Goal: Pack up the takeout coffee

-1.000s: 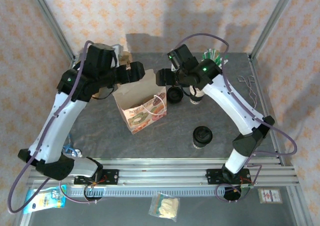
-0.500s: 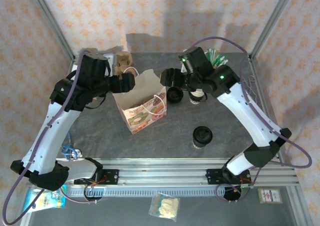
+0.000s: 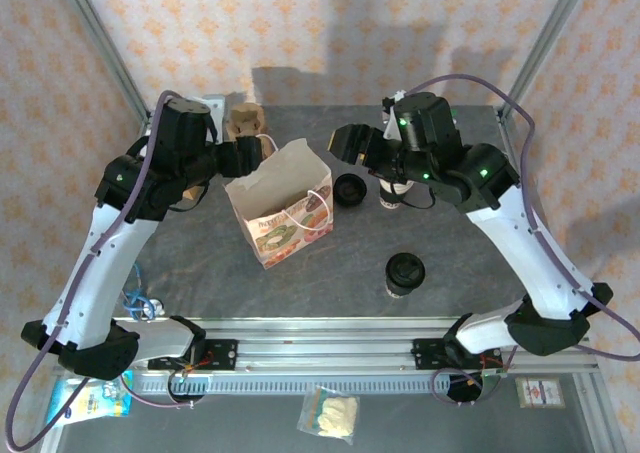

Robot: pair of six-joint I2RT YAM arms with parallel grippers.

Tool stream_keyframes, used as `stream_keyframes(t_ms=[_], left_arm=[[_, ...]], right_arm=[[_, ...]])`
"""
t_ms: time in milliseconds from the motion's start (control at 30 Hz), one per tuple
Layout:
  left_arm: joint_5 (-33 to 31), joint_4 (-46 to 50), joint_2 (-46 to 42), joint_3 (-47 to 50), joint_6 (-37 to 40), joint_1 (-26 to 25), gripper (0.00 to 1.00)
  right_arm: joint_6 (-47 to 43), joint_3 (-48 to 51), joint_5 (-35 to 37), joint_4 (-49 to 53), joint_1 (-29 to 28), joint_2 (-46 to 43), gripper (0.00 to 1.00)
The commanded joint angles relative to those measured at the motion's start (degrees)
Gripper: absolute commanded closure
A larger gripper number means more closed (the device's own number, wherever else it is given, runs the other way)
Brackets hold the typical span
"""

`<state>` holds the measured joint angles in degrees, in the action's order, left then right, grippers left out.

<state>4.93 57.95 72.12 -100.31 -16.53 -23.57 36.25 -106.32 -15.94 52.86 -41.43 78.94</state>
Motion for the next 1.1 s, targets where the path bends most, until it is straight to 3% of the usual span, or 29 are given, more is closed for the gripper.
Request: stream_keyframes(t_ms=[0,267,400,500,600,733,800,967,1067], left_arm=[[-1.98,-3.86,-1.5,0.73,0.4,0.39,0.3],[-4.27,-3.23,-0.67,1.32,1.61,0.45,0.28],[-4.43,-4.43,-0.17,3.24,2.72,0.42,0.06],[-3.64,-4.3,1.37,3.2,4.35,0.42,0.04],[-3.35,-3.95,3.24,3.03,6.18,0.4,0.06],[-4.57,-3.42,5.6,3.79,8.38,0.4,0.19],[-4.93,-4.13,5.85,5.11,9.34,0.4,0.21],[-4.69,-7.0,5.6,8.59,12.71,0.44,0.23],[-4.2,-8.2,6.17,10.03,17.6,0.55,0.31]], right_arm=[[1.0,0.17,-0.6,1.03,0.3,-0.44,0.23],[2.63,9.04,-2.42,2.1,-1.15,-3.33,0.22],[4.34,15.63,-4.23,-1.14,-1.11,-5.63,0.19],[4.98,17.61,-5.54,-2.26,-1.48,-5.16,0.17],[6.13,18.07,-6.63,-3.17,-3.03,-3.56,0.17],[8.38,18.98,-8.16,-5.71,-6.35,-1.55,0.18],[9.83,20.01,-8.6,-6.9,-7.99,-1.33,0.19],[12.73,23.55,-9.94,-9.21,-10.05,-1.78,0.25],[13.57,24.23,-10.08,-9.85,-10.07,-2.38,0.31]])
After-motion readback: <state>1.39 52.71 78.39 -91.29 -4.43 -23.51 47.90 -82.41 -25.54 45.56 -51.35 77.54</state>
